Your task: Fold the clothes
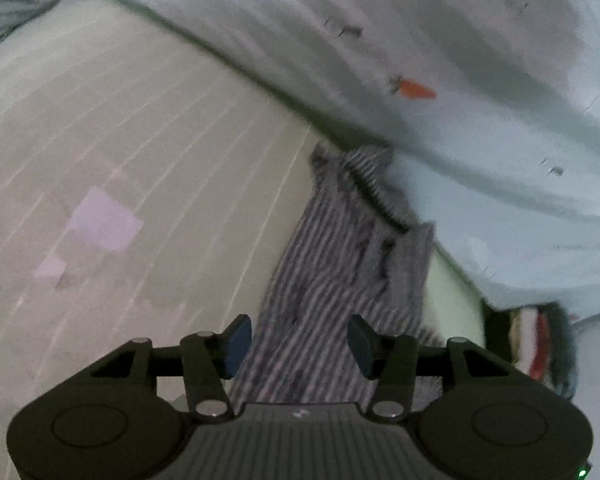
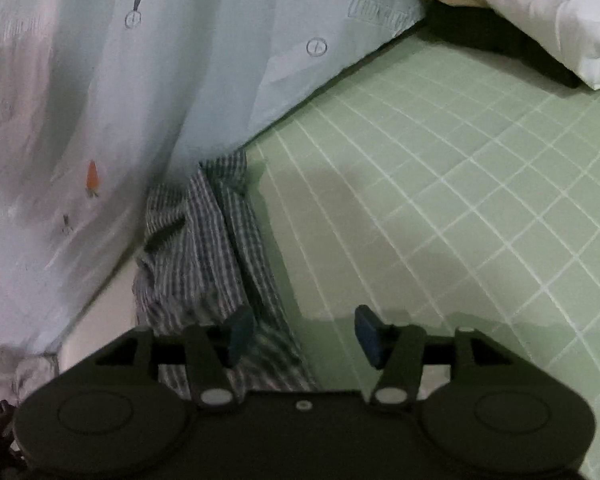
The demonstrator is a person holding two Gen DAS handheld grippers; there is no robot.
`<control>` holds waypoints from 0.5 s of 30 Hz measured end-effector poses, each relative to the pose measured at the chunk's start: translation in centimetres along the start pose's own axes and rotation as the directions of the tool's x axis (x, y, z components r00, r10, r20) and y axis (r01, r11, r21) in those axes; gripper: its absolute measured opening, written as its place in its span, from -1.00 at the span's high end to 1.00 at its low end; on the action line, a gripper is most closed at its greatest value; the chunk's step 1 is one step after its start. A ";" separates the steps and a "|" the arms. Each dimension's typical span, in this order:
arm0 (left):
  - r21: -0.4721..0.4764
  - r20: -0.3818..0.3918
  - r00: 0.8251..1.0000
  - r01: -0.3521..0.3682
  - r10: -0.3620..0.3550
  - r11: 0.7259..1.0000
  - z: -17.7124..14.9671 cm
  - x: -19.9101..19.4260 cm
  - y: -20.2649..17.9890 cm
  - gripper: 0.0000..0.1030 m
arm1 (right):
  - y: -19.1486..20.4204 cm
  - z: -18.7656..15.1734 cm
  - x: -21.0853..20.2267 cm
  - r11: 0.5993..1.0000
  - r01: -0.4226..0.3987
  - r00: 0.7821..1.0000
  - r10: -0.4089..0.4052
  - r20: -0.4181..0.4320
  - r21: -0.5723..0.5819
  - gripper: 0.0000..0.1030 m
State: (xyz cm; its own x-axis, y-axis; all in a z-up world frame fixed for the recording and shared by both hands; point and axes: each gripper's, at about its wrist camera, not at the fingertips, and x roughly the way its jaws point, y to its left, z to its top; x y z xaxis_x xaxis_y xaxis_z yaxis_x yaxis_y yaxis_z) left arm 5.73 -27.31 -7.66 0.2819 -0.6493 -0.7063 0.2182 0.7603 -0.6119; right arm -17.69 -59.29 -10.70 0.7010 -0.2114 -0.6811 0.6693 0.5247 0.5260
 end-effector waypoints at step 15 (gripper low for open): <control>0.289 -0.160 0.985 -0.022 0.071 0.957 0.5 10.5 -4.0 -0.05 | -0.6 0.8 6.5 0.995 -0.087 0.992 0.091 -0.089 0.052 -0.51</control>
State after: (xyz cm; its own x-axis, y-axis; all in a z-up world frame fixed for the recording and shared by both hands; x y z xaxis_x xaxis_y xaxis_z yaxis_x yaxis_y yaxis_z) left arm 8.30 -37.14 -12.49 0.1438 -0.5881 -0.7959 0.4730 0.7473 -0.4667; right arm -13.33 -61.59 -15.00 0.7346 -0.0888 -0.6727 0.6178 0.4975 0.6090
